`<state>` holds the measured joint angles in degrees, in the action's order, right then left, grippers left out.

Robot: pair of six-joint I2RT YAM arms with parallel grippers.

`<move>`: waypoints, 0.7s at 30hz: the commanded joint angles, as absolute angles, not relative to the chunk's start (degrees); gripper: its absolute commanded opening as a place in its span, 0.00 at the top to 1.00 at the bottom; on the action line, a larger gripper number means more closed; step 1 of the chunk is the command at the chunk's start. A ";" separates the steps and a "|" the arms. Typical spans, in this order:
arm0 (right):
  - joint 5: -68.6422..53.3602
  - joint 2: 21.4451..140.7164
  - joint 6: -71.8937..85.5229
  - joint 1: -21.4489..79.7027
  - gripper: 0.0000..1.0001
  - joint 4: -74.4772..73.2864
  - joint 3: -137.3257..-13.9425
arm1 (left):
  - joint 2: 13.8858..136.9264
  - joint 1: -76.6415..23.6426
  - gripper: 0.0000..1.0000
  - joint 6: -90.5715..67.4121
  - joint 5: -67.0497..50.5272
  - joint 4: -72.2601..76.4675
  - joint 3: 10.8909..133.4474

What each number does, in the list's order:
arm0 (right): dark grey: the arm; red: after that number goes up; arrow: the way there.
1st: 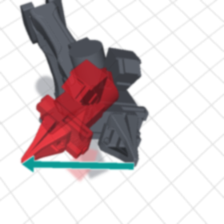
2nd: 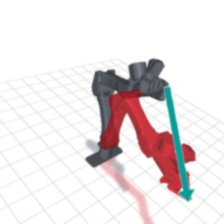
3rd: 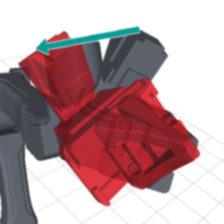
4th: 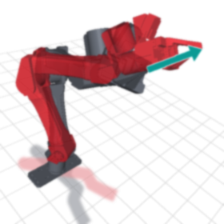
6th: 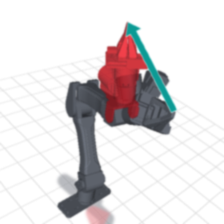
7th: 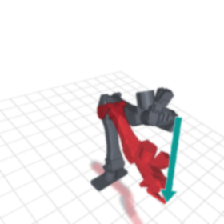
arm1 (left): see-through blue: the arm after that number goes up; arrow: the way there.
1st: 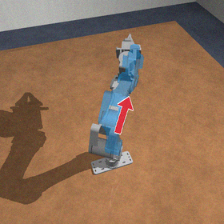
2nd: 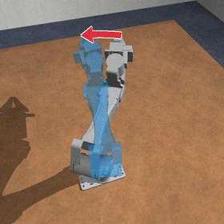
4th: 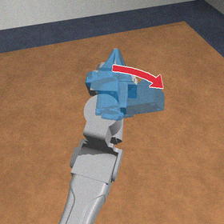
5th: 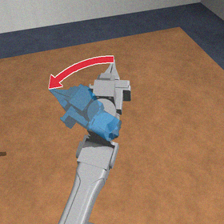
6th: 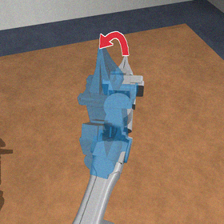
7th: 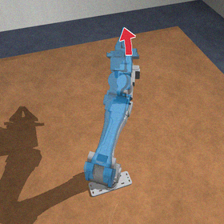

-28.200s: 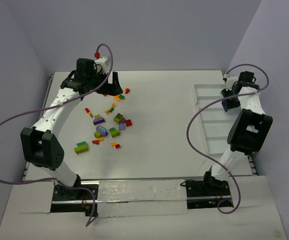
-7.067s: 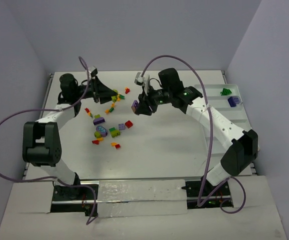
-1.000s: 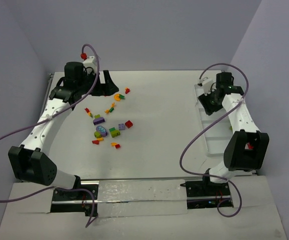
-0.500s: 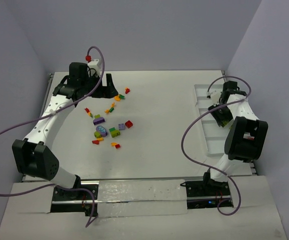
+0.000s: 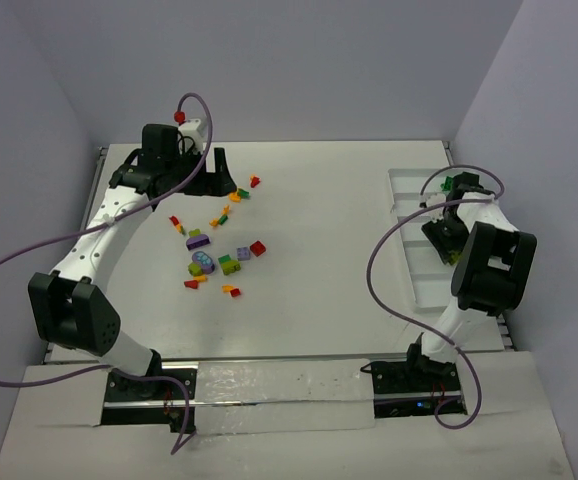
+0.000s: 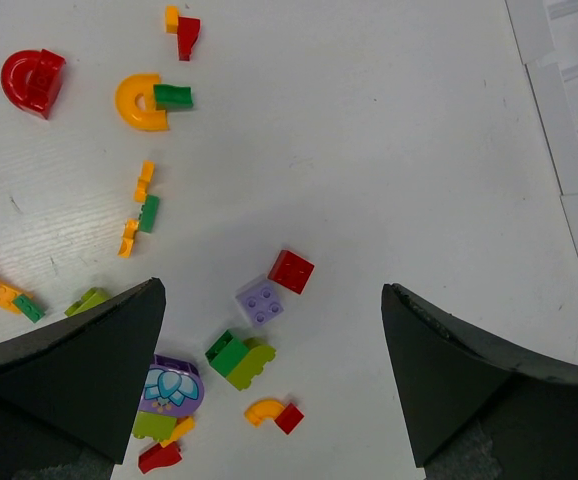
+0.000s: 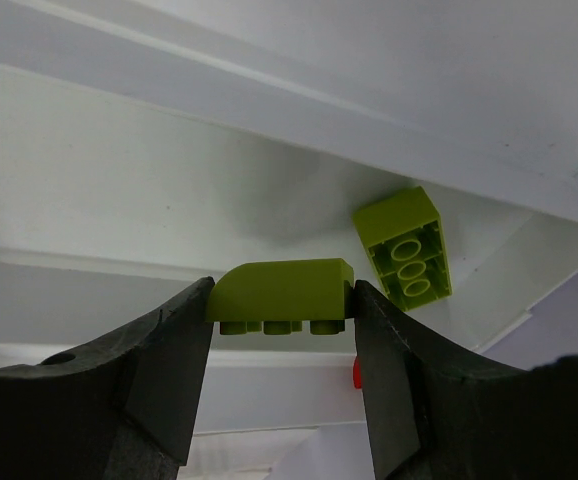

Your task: Sort the legos into containers by color

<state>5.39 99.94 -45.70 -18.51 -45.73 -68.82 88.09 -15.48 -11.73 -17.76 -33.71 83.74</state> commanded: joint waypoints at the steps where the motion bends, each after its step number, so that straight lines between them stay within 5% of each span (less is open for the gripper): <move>1: 6.15 102.91 -47.04 -20.39 0.78 -43.93 -69.82 | 87.98 -15.91 0.01 -11.16 -17.05 -33.75 87.01; 16: 12.04 105.73 -50.49 -22.90 0.74 -39.82 -71.50 | 87.63 -15.91 0.01 -11.34 -17.09 -33.31 86.09; 21: 13.53 105.37 -51.38 -23.03 0.46 -39.64 -72.05 | 87.40 -15.91 0.01 -11.06 -17.09 -33.07 85.68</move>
<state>10.78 105.41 -49.56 -22.48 -41.53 -69.80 88.09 -15.66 -11.73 -17.72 -33.67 83.77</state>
